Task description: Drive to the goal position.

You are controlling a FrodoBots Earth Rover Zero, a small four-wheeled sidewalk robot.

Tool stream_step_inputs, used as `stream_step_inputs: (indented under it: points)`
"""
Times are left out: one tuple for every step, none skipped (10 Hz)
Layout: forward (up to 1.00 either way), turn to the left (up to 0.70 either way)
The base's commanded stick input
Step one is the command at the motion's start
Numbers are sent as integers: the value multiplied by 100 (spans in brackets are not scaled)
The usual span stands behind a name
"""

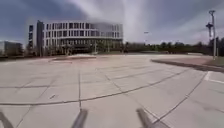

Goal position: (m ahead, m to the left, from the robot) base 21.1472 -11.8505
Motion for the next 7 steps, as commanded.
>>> stream_step_inputs:
  points:
    - [50, 0]
    - [50, 0]
    - [50, 0]
    - [50, 0]
    - [50, 0]
    - [50, 0]
    - [50, 0]
